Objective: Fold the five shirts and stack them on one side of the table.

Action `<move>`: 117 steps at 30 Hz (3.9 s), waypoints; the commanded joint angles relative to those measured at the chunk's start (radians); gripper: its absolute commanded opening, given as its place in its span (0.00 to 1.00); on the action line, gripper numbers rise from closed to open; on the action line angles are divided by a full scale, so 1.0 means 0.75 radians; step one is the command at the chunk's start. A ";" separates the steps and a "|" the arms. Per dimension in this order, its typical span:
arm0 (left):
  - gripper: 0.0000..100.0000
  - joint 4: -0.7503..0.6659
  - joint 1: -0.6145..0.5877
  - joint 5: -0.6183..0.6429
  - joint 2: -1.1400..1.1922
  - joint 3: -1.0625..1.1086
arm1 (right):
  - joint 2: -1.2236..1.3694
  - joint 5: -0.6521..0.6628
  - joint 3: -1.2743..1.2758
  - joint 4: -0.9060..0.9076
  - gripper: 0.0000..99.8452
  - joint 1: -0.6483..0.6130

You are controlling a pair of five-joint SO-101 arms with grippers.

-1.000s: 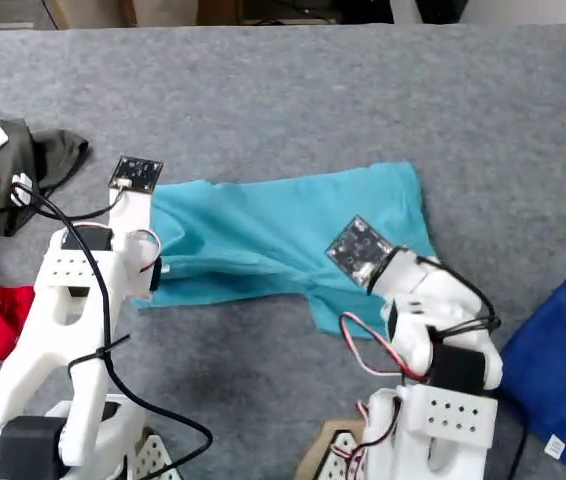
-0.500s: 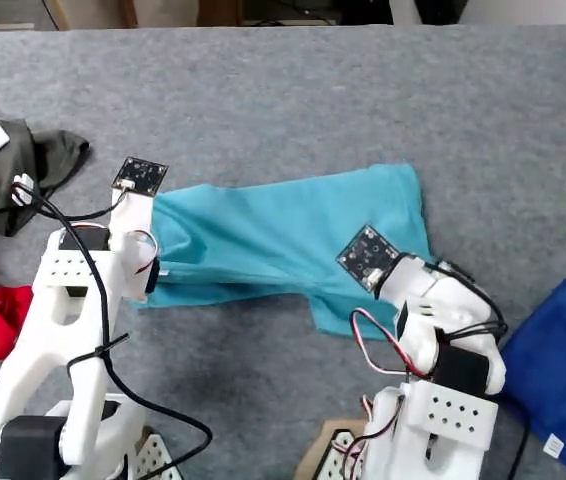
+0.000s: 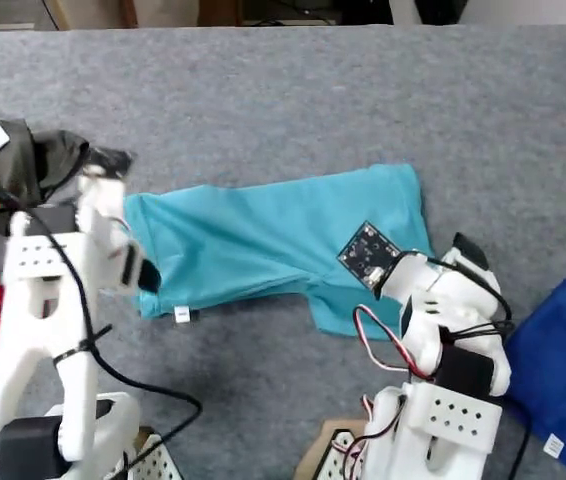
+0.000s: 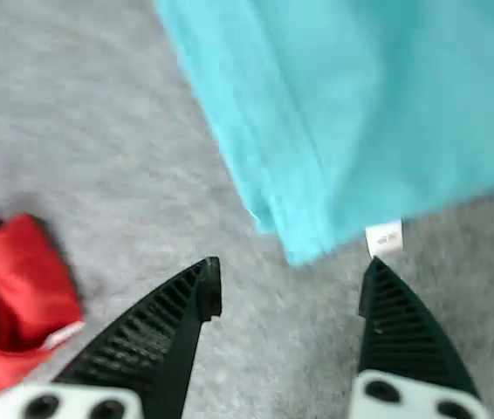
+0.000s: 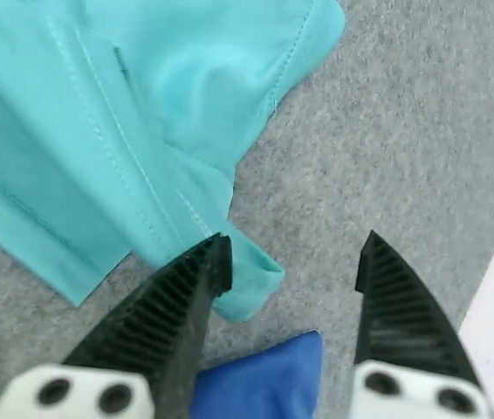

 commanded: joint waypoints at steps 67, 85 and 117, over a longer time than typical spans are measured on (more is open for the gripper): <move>0.02 0.174 0.008 0.475 1.885 -2.070 | 2.892 -0.426 -2.599 0.166 0.01 -0.165; 0.02 0.536 0.160 0.419 1.850 -2.328 | 2.943 -0.391 -3.426 0.831 0.00 -0.187; 0.02 -0.117 0.113 0.381 1.022 -0.585 | 3.211 -0.391 -3.174 0.730 0.00 -0.120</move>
